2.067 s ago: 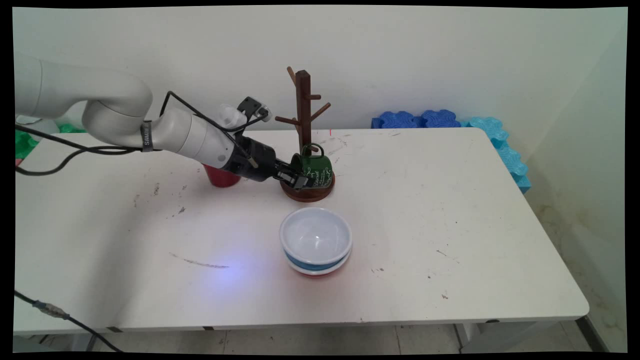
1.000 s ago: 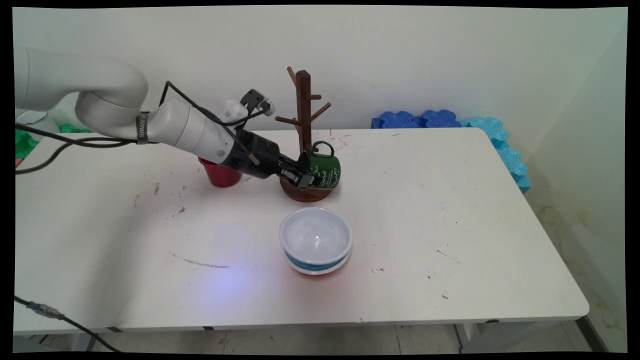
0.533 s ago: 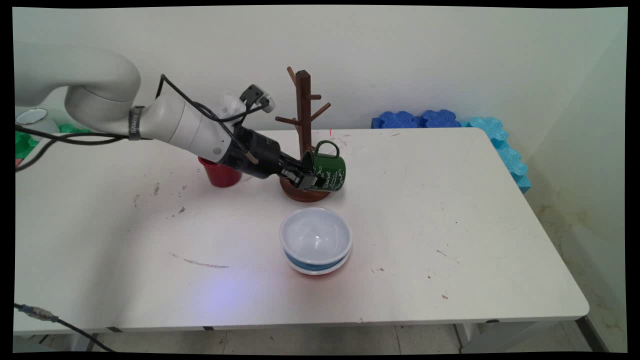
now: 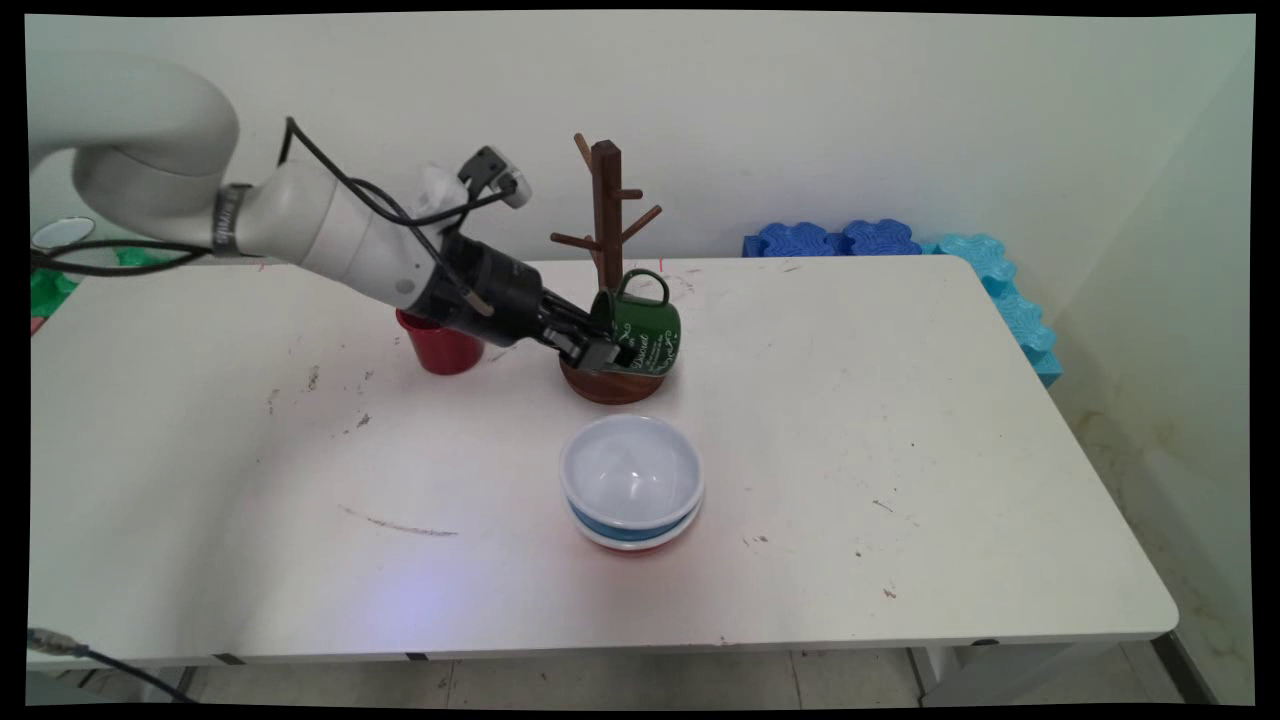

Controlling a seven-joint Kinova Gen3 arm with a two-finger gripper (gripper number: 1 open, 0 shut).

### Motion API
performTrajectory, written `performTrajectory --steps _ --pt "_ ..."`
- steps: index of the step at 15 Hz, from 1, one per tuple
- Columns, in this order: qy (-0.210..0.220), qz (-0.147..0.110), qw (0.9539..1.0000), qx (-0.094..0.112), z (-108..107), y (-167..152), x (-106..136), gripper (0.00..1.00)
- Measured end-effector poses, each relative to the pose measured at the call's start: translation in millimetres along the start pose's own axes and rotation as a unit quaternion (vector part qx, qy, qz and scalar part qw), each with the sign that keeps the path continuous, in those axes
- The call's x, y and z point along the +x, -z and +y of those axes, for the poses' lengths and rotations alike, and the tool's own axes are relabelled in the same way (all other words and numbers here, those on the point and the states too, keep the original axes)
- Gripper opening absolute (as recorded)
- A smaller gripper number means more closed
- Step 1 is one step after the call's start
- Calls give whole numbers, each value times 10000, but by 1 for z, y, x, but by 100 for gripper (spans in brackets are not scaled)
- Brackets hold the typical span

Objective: Place the picked object on the table

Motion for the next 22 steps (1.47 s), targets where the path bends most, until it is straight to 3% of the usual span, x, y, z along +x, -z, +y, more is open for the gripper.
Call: performTrajectory --steps 6,13,18,22 --pt "-323 -237 9991 140 5 35 3 0" --pt "-755 -632 9948 257 8 71 3 0" --pt "-1184 -1064 9867 335 6 95 -4 0" --pt "-1553 -1418 9770 358 3 105 -14 0"
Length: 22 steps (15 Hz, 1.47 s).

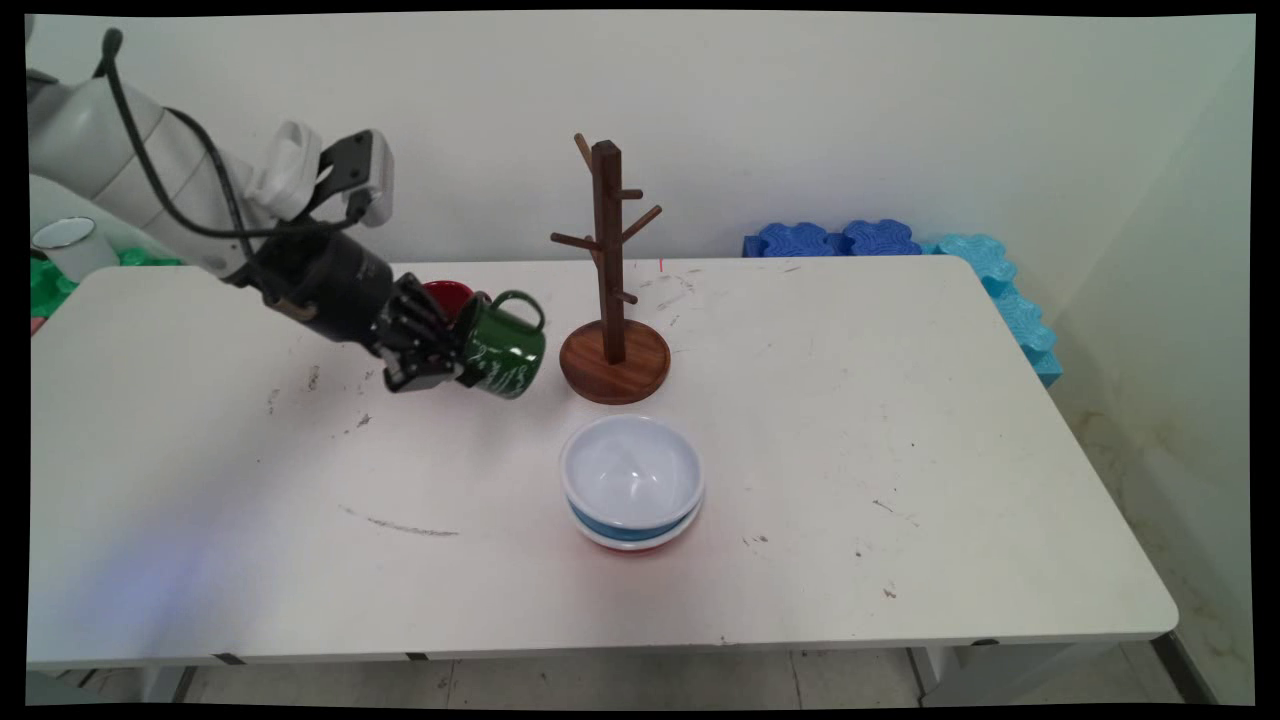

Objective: Place the picked object on the table

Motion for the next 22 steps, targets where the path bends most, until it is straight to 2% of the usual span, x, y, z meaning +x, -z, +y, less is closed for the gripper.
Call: performTrajectory --steps 9,18,22 --pt "-595 -604 9964 101 -8 -9 -21 0" --pt "-1015 -1257 9865 254 -20 -28 -50 0" --pt "-1134 -1441 9826 287 -21 -34 -59 0"
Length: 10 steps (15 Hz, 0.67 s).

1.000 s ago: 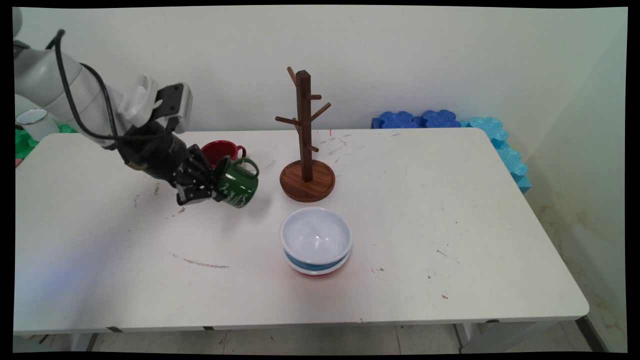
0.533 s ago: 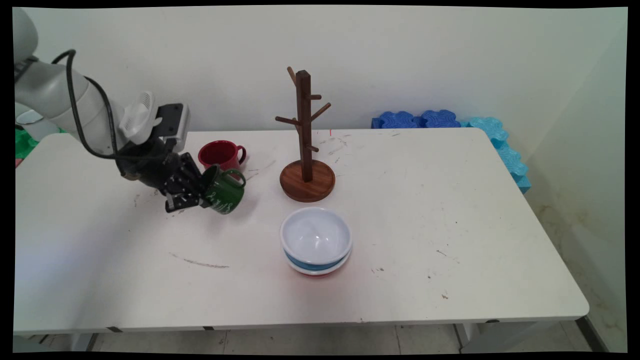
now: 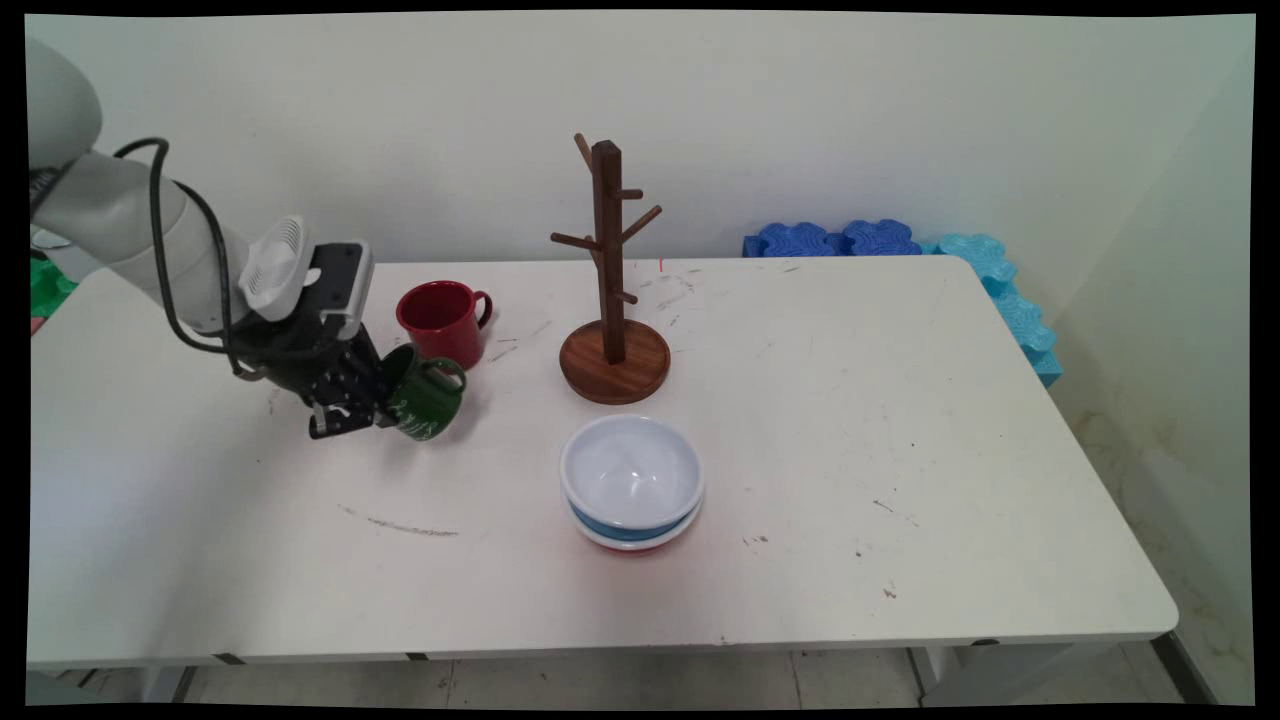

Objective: Place the picked object on the table

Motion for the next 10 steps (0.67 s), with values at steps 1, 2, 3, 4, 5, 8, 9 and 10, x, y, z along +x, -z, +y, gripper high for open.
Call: performTrajectory --steps 1,2,3,4,5,8,9,10 --pt "-37 -49 10000 9 0 -3 -2 0" --pt "-70 -95 9999 18 0 -5 -4 0" --pt "-96 -132 9999 26 0 -7 -5 0" --pt "-127 -174 9998 37 0 -10 -7 0" --pt "-151 -207 9997 45 0 -12 -9 0" --pt "-201 -278 9994 65 0 -17 -11 0" --pt "-220 -306 9993 74 0 -18 -13 0" --pt "-237 -330 9991 81 0 -20 -13 0"
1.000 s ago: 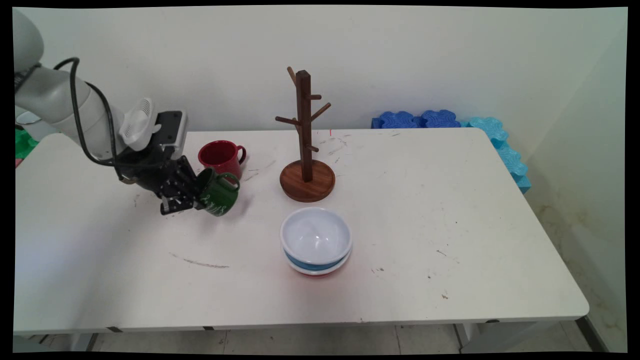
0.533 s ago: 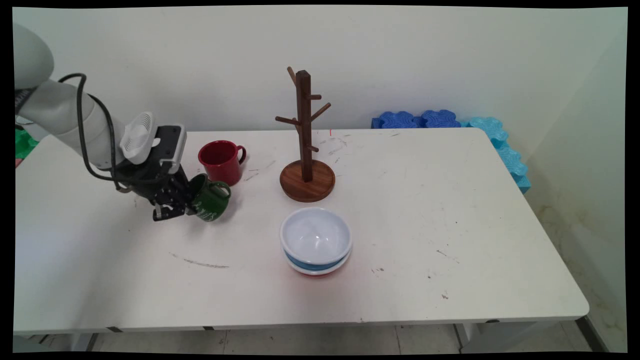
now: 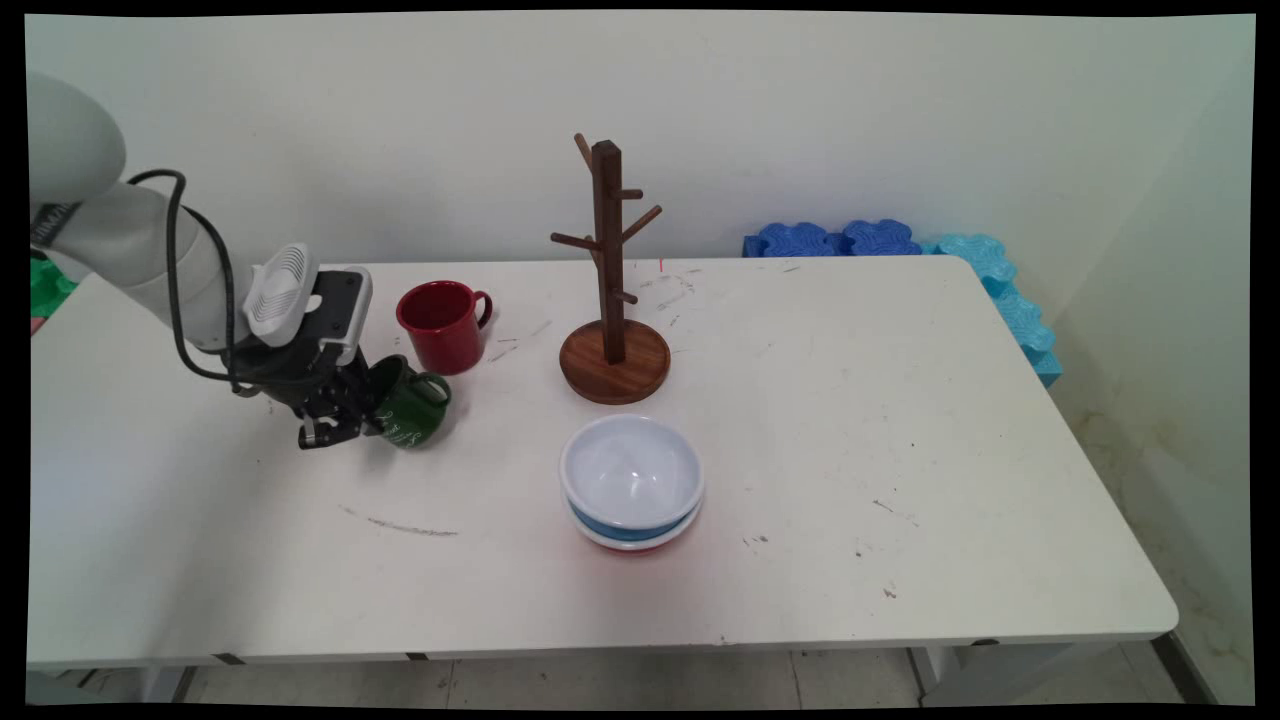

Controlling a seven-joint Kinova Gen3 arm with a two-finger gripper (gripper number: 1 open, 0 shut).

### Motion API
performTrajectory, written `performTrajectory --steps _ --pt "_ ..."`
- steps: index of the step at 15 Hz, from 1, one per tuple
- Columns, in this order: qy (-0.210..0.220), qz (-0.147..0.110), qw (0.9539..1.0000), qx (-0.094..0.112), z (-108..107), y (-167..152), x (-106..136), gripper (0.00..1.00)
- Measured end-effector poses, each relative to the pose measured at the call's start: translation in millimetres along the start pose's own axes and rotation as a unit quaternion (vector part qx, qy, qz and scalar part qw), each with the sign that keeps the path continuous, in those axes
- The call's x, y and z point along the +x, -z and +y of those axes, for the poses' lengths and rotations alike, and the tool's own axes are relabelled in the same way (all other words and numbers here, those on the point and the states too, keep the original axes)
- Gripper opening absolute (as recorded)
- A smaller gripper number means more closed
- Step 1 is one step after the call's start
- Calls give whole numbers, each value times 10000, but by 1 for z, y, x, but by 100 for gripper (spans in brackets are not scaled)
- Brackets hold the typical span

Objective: Place the picked object on the table

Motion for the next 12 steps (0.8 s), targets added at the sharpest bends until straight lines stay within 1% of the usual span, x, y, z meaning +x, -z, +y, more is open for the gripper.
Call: performTrajectory --steps 4,5,12 --pt "-65 -89 9999 29 0 -8 -3 0" --pt "-77 -105 9999 35 -1 -9 -3 100" --pt "-131 -136 9998 70 -3 -17 -5 100"
